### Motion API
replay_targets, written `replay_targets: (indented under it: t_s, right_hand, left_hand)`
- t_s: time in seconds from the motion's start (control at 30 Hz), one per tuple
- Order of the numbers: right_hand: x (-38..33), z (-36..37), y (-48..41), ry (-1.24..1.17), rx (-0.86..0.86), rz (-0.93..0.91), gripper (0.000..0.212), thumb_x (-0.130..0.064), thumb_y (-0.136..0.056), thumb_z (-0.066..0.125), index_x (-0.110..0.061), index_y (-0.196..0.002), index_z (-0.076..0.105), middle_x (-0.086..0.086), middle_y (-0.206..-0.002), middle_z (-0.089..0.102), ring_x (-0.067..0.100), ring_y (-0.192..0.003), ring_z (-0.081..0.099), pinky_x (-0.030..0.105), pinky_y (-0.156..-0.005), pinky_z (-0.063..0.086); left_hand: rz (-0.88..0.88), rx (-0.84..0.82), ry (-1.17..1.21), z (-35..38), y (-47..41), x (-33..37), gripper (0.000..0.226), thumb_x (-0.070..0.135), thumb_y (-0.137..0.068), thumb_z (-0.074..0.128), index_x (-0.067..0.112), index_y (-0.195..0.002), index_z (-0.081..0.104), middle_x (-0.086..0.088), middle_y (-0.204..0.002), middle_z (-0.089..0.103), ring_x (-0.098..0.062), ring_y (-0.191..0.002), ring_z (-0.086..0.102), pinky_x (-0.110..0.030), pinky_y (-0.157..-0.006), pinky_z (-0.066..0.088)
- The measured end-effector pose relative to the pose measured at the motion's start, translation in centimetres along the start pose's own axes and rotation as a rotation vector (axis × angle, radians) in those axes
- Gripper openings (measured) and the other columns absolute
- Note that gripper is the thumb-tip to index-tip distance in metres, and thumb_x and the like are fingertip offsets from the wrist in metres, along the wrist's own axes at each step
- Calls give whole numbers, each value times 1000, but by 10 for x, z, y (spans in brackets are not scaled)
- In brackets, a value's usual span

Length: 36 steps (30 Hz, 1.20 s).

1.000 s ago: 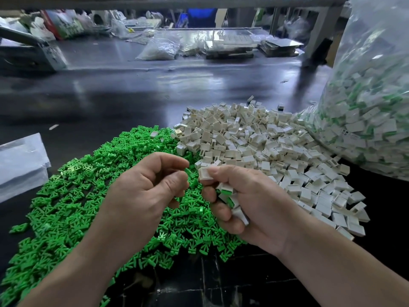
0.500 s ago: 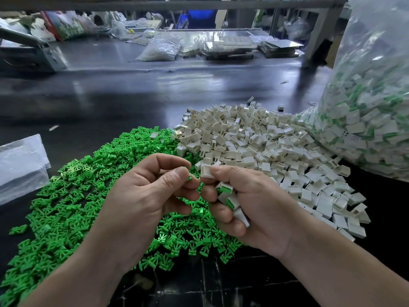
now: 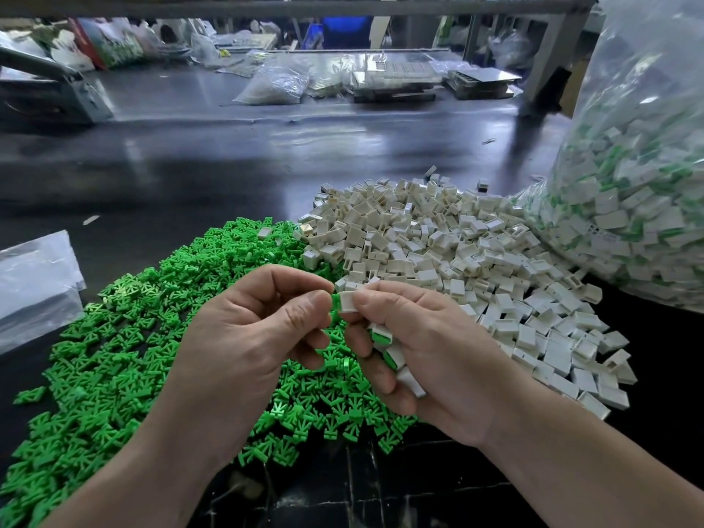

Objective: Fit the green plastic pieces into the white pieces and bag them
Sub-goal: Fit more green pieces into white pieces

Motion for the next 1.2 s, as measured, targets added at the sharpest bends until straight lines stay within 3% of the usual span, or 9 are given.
replay_targets:
  t_s: [0.23, 0.4, 0.53, 0.63, 0.8, 0.97, 1.2]
  right_hand:
    - [-4, -3, 3, 312, 94, -172, 23, -37, -93, 57, -17, -88, 67, 5, -73, 60, 17, -49, 50, 23, -38, 39]
    - [-5, 0, 3, 150, 56, -131, 21, -33, -93, 57, -17, -85, 69, 2, -72, 59, 13, -46, 49, 20, -36, 36]
    - [-6, 3, 5, 89, 25, -118, 24, -28, -100, 54, -18, -83, 68, 1, -70, 57, 11, -45, 47, 18, -35, 34]
    - [-7, 4, 5, 75, 12, -90, 22, -29, -99, 56, -17, -84, 66, 2, -70, 56, 12, -44, 45, 17, -34, 33]
    - [-7, 5, 5, 42, -5, -73, 21, -33, -94, 57, -22, -81, 69, 0, -66, 56, 10, -43, 44, 17, -35, 33]
    - [-7, 6, 5, 6, 17, -78, 24, -33, -95, 57, -27, -76, 70, -4, -60, 54, 9, -41, 45, 17, -35, 34]
    - [-6, 4, 4, -2, 48, -50, 29, -28, -103, 54, -28, -80, 72, -3, -59, 53, 9, -42, 44, 17, -34, 33]
  left_hand:
    - [184, 88, -310, 5, 8, 15, 16, 38, -73, 69, 30, -86, 73, -1, -71, 70, -14, -61, 66, -19, -54, 54]
    - [25, 4, 40, 7, 4, 6, 20, 35, -76, 73, 18, -86, 74, -11, -71, 68, -24, -61, 66, -28, -50, 53]
    - [-161, -158, 394, 21, 5, -3, 18, 24, -82, 75, 14, -96, 71, -12, -68, 64, -20, -54, 62, -26, -44, 51]
    - [-242, -248, 552, 26, 5, -5, 42, 28, -74, 82, 11, -109, 70, -10, -69, 65, -17, -54, 63, -24, -46, 53]
    - [-320, -321, 663, 27, 6, -7, 51, 28, -73, 84, 7, -117, 69, -11, -77, 71, -18, -63, 70, -22, -46, 55]
    - [-376, -261, 697, 31, 5, -13, 57, 34, -63, 89, 11, -112, 73, -14, -85, 75, -20, -67, 74, -23, -45, 55]
    - [-330, -217, 700, 33, 6, -12, 60, 26, -58, 92, 8, -111, 72, -17, -85, 74, -22, -70, 74, -24, -51, 58]
Point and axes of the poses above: each hand's wrist, its own y-axis away from the middle knuckle, its own z-axis out of the palm, x = y × z, the point moved 5 cm from there along -y, towards the middle knuckle
